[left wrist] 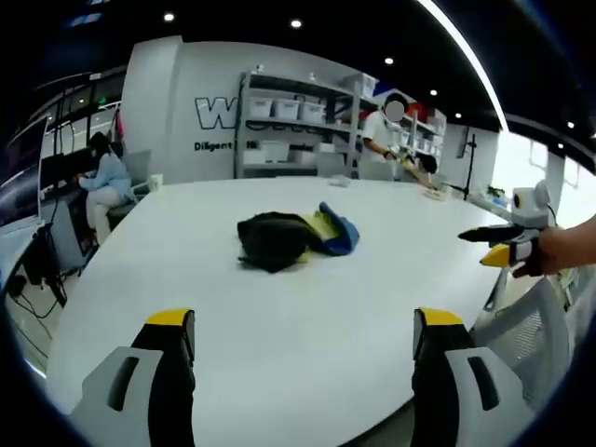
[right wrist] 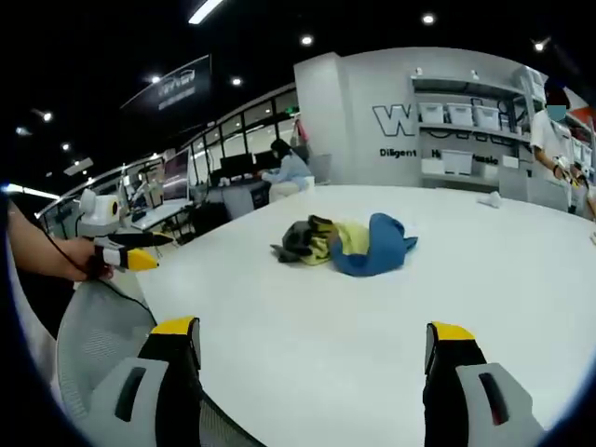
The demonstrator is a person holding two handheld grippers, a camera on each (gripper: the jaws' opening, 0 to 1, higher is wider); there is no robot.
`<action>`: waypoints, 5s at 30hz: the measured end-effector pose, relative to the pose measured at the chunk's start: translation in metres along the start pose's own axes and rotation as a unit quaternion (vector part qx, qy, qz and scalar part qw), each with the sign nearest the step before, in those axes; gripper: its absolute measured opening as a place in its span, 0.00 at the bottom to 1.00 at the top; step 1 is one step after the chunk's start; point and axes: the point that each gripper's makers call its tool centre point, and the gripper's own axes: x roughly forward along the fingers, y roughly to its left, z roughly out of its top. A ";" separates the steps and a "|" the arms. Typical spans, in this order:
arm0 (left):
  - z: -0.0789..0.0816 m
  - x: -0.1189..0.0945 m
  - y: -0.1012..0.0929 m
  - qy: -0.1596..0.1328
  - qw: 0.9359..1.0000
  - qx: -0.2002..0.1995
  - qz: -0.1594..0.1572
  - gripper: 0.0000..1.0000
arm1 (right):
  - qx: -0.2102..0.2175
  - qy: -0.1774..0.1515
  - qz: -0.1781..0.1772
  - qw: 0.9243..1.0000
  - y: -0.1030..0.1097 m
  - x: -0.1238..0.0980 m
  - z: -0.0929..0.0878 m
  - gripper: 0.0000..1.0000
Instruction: Fold the garment on the visible template until the final outline fits inside the template.
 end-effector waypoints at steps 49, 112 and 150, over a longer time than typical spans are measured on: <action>-0.003 0.002 -0.001 0.009 1.000 0.002 0.001 0.97 | 0.000 0.006 0.007 1.000 -0.002 0.012 0.001 0.97; -0.013 0.007 -0.001 0.035 0.999 0.009 0.006 0.96 | 0.001 0.019 0.007 1.000 -0.014 0.010 -0.003 0.94; -0.004 0.006 -0.015 0.013 0.999 -0.010 -0.039 0.90 | 0.003 0.024 -0.017 1.000 0.007 0.020 0.006 0.88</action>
